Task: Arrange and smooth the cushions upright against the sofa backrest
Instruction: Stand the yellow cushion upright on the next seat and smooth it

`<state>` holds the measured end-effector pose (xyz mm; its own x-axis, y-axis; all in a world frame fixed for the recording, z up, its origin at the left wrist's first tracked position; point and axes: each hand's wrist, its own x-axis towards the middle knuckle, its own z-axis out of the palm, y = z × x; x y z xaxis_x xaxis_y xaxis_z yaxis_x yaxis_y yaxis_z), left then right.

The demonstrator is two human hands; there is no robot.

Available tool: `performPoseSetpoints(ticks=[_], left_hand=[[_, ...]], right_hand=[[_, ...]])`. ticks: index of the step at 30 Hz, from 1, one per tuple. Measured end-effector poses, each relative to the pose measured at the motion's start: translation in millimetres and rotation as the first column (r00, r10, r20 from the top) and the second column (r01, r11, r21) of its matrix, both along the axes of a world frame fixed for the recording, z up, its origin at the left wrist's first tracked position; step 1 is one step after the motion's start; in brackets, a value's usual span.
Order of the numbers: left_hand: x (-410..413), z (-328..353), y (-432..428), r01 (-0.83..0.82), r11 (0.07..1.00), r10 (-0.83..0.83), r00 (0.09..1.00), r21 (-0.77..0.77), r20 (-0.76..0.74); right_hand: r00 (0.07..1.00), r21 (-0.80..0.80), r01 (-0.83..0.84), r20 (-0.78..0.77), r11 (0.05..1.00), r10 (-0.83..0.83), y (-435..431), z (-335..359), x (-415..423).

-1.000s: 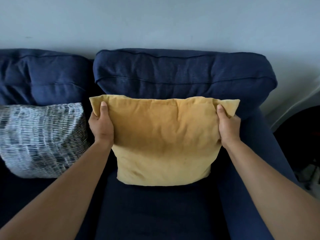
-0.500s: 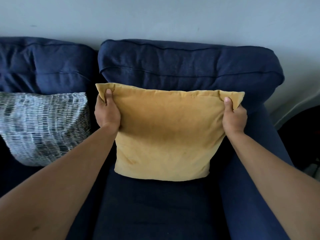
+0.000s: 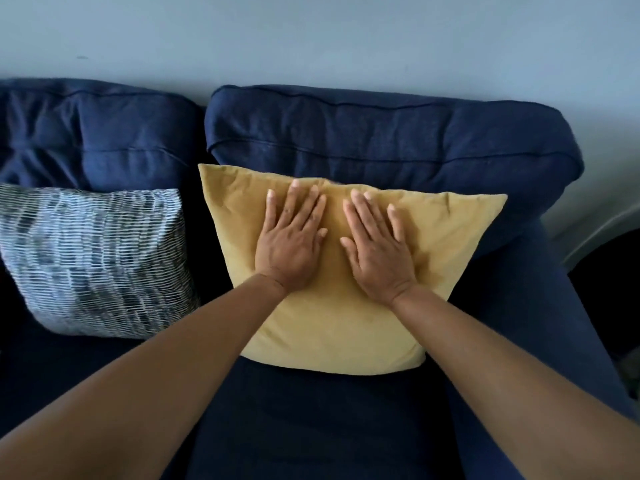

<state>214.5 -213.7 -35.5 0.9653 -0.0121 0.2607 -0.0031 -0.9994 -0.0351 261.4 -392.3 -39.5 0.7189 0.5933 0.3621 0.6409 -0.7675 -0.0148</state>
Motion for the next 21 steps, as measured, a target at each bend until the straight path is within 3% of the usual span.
performPoseSetpoints(ticks=[4, 8, 10, 12, 14, 17, 19, 21], left_hand=[[14, -14, 41, -0.166, 0.984, 0.173, 0.979, 0.07, -0.106], [11, -15, 46, -0.33, 0.943, 0.326, 0.941, -0.032, -0.094], [9, -10, 33, -0.378, 0.919, 0.371, 0.926, -0.11, -0.072], [7, -5, 22, -0.387, 0.906, 0.383, 0.922, -0.168, -0.058], [4, -4, 16, -0.381, 0.91, 0.376, 0.925, -0.163, -0.058], [-2, -7, 17, -0.375, 0.915, 0.372, 0.927, -0.147, -0.049], [-6, -7, 19, -0.36, 0.924, 0.359, 0.933, -0.13, -0.037], [-12, -7, 19, -0.334, 0.937, 0.333, 0.942, -0.097, -0.028]], right_hand=[[0.973, -0.115, 0.193, -0.104, 0.975, -0.205, -47, -16, 45], [0.889, -0.127, 0.397, -0.193, 0.909, -0.415, -73, -14, 61], [0.866, -0.039, 0.461, -0.2, 0.886, -0.459, -62, -3, 52], [0.905, 0.112, 0.417, -0.144, 0.902, -0.4, -43, 10, 32], [0.978, 0.184, 0.209, -0.065, 0.96, -0.2, -17, 14, 1], [1.0, -0.032, -0.012, -0.025, 0.999, 0.011, 8, -13, -35], [0.995, -0.109, 0.063, -0.07, 0.992, -0.071, -6, -30, -27], [0.96, -0.081, 0.233, -0.139, 0.969, -0.243, -32, -39, -10]])
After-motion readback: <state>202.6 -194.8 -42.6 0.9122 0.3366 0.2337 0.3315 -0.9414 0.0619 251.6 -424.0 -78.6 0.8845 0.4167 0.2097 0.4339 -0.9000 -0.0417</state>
